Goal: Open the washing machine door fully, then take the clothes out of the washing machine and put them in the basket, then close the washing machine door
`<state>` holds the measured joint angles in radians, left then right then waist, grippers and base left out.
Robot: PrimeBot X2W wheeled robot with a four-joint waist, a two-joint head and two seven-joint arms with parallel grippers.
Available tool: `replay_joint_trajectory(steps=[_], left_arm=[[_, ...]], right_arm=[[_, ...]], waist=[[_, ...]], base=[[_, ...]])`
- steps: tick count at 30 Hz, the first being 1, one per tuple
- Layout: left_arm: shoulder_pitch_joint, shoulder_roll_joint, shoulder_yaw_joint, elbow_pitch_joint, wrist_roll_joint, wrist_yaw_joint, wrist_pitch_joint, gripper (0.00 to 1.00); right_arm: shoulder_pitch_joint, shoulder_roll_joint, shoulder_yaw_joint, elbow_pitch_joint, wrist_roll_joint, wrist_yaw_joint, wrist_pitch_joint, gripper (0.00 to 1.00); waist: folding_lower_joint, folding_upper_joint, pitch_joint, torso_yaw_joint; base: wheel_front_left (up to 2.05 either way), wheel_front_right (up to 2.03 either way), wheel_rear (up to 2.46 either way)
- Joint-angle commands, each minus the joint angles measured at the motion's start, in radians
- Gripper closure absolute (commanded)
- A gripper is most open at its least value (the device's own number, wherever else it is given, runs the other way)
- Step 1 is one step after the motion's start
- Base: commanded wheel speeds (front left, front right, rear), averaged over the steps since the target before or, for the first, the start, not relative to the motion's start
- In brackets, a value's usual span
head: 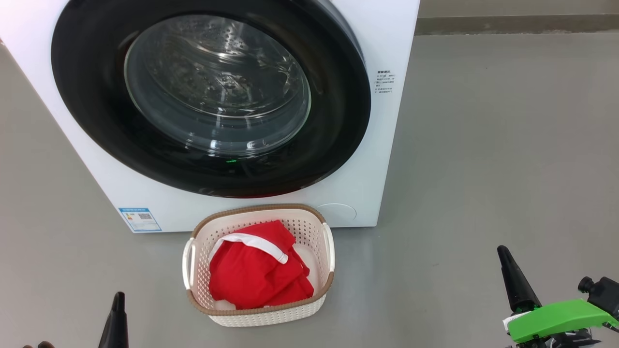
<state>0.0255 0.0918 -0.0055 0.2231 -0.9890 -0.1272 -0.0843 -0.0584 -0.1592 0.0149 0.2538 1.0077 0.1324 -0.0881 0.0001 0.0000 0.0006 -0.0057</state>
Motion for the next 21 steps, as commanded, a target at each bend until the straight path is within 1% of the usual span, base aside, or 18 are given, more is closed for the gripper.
replay_joint_trajectory(steps=[1,21], left_arm=[[-0.052,0.008,0.025,-0.018,-0.03,-0.002,0.011,1.0],[-0.077,-0.005,0.052,-0.006,-0.208,-0.002,0.066,1.0]], right_arm=[[-0.036,-0.003,-0.004,-0.022,0.034,-0.001,0.01,1.0],[-0.04,0.029,-0.04,-0.018,0.206,-0.001,0.067,1.0]], waist=[[-0.0001,0.0,0.0,0.0],[-0.0001,0.0,0.001,0.002]], base=[[0.0,0.0,0.0],[0.0,0.0,0.0]])
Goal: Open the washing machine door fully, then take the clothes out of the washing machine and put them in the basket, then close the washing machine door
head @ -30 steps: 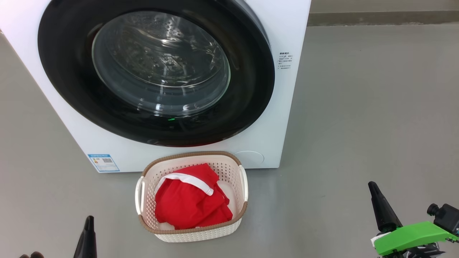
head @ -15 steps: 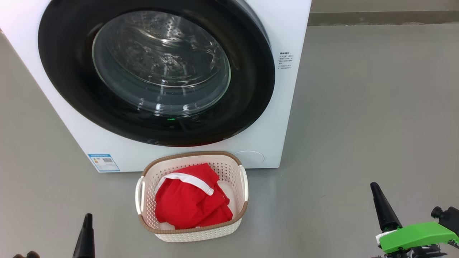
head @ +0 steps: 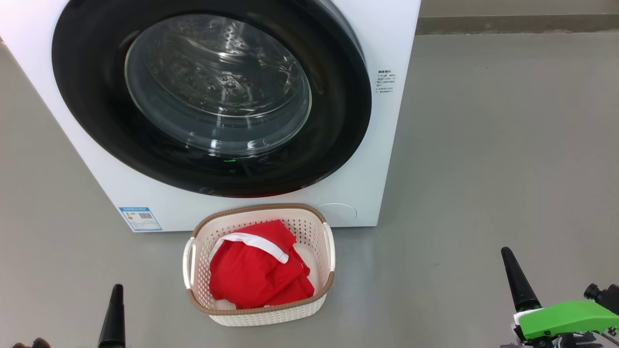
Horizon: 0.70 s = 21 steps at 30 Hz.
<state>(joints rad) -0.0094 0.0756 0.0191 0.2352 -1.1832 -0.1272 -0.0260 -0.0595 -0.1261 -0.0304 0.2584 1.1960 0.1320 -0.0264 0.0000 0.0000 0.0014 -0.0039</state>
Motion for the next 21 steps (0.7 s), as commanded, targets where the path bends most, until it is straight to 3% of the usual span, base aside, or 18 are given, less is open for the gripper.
replay_joint_trajectory(steps=[1,21], left_arm=[[-0.043,0.01,0.029,-0.018,-0.023,-0.002,0.011,1.0],[-0.069,-0.005,0.058,-0.005,-0.212,-0.003,0.069,1.0]], right_arm=[[-0.039,-0.002,0.004,-0.023,0.027,-0.001,0.008,1.0],[-0.043,0.032,-0.035,-0.019,0.207,-0.001,0.067,1.0]], waist=[[0.0,0.0,0.0,0.0],[0.0,0.0,0.001,0.002]], base=[[0.0,0.0,0.0],[0.0,0.0,0.0]])
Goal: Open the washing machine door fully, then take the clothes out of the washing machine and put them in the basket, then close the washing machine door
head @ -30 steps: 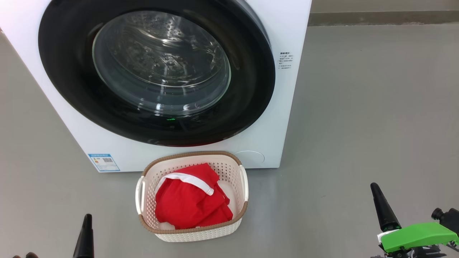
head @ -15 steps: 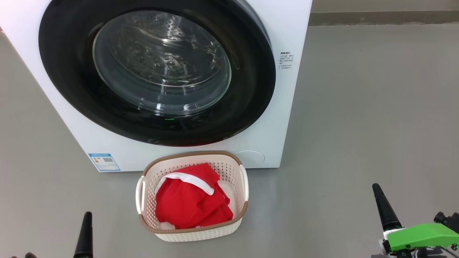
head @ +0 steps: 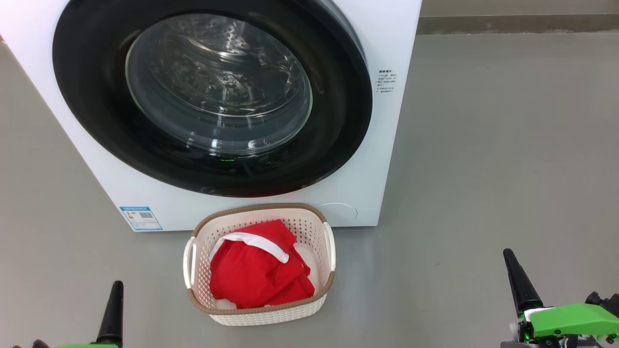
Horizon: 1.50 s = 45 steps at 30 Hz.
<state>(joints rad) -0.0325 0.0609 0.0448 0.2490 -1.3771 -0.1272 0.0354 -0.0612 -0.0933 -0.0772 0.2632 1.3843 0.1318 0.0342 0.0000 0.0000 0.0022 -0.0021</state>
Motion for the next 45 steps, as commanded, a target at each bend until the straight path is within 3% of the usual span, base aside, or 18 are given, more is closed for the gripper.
replay_joint_trajectory(steps=[1,23,45], left_arm=[[-0.047,0.009,0.033,-0.018,-0.027,-0.003,0.01,1.0],[-0.075,-0.007,0.065,-0.004,-0.233,-0.003,0.075,1.0],[-0.075,-0.008,0.067,-0.004,-0.233,-0.003,0.076,1.0]], right_arm=[[-0.042,0.001,0.01,-0.023,0.028,-0.001,0.01,1.0],[-0.046,0.039,-0.032,-0.019,0.226,-0.001,0.075,1.0],[-0.046,0.041,-0.034,-0.019,0.226,-0.001,0.077,1.0]], waist=[[0.0,0.0,0.0,0.0],[0.0,0.0,0.001,0.002],[0.0,0.0,0.001,0.002]], base=[[0.0,0.0,0.0],[0.0,0.0,0.0],[0.0,0.0,0.0]])
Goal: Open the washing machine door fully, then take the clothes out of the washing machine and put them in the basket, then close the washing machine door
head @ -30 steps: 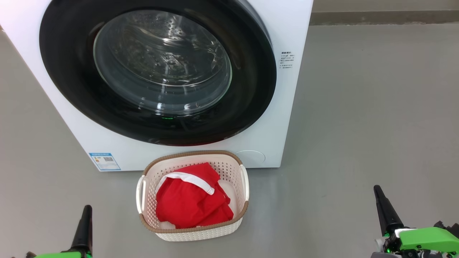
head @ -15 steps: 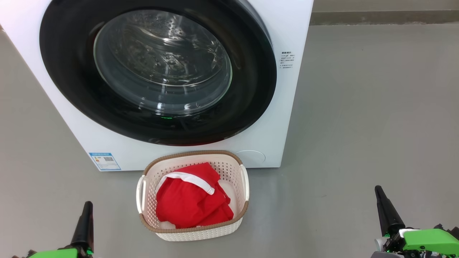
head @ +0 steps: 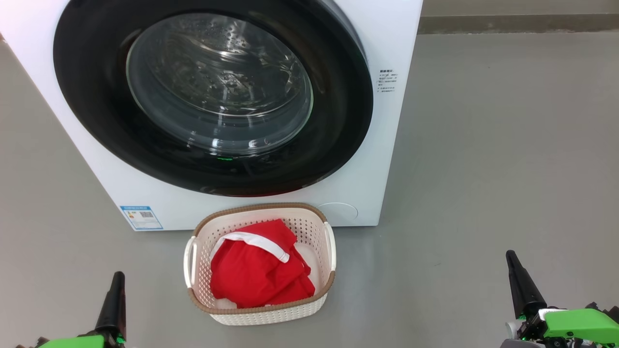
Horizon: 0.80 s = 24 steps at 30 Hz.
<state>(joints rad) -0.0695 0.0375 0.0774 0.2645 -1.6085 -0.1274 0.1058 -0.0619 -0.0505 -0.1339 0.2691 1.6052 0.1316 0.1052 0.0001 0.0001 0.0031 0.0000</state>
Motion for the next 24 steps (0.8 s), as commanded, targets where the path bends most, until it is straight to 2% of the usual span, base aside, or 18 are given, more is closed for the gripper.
replay_joint_trajectory(steps=[1,24], left_arm=[[-0.038,0.015,0.034,-0.02,-0.002,-0.003,0.006,1.0],[-0.038,0.014,0.035,-0.02,-0.001,-0.003,0.007,1.0]], right_arm=[[-0.046,-0.002,0.023,-0.025,0.005,-0.001,0.006,1.0],[-0.046,-0.001,0.021,-0.024,0.004,-0.001,0.007,1.0]], waist=[[0.0,-0.0001,0.0,0.0],[0.0,-0.0001,0.0,0.0]], base=[[0.0,0.0,0.0],[0.0,0.0,0.0]])
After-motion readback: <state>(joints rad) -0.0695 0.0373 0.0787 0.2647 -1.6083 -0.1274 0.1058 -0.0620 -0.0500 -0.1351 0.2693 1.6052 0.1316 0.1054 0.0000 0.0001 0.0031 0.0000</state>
